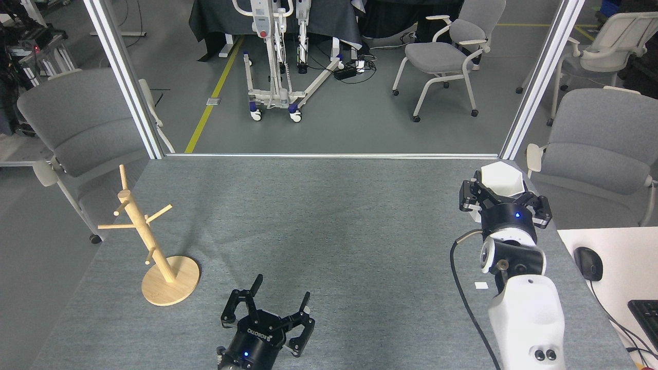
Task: Hang cup on storage rack
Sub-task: 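Raise the white cup with the right gripper toward the table center, then bring the left gripper under the cup held by the right gripper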
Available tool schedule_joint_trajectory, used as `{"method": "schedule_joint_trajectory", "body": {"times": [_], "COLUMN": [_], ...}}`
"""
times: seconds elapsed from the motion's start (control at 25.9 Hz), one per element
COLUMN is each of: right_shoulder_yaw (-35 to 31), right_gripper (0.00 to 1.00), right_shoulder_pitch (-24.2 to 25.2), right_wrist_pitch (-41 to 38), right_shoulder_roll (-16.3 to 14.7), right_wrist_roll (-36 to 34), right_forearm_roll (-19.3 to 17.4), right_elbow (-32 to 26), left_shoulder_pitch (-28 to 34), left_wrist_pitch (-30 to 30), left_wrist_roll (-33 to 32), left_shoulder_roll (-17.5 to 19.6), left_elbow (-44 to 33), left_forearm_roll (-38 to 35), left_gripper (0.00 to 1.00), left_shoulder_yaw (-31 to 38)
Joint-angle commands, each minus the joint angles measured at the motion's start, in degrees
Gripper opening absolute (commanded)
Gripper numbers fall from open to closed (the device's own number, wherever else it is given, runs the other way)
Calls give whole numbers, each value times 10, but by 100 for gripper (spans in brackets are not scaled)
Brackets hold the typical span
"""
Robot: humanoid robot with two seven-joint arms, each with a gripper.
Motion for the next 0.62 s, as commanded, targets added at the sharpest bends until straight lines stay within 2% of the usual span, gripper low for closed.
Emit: {"method": "schedule_joint_trajectory", "body": {"times": [0.0, 0.15, 0.27, 0.43, 0.58], "right_shoulder_yaw": [100, 207, 267, 301, 341], "right_gripper": [13, 12, 11, 12, 11], "right_shoulder_pitch": [-24, -61, -81, -81, -81], "right_wrist_pitch": [147, 286, 364, 392, 405], "right_shoulder_roll": [1, -2, 1, 3, 3], "right_wrist_roll": [73, 102, 131, 210, 225], "right_forearm_roll": [3, 7, 22, 79, 84], "right_elbow": [-77, -88, -86, -82, -79], "left_shoulder_pitch": [20, -21, -83, -164, -218], "left_wrist_pitch": [-3, -6, -10, -16, -35], "left_wrist_roll": [10, 10, -1, -4, -5], "left_shoulder_roll": [7, -9, -50, -63, -62], "left_elbow": [0, 24, 84, 151, 175], "left_forearm_roll": [-73, -112, -112, -103, -54], "left_gripper": [99, 99, 99, 99, 99], "left_shoulder_yaw": [-77, -137, -151, -148, -124]}}
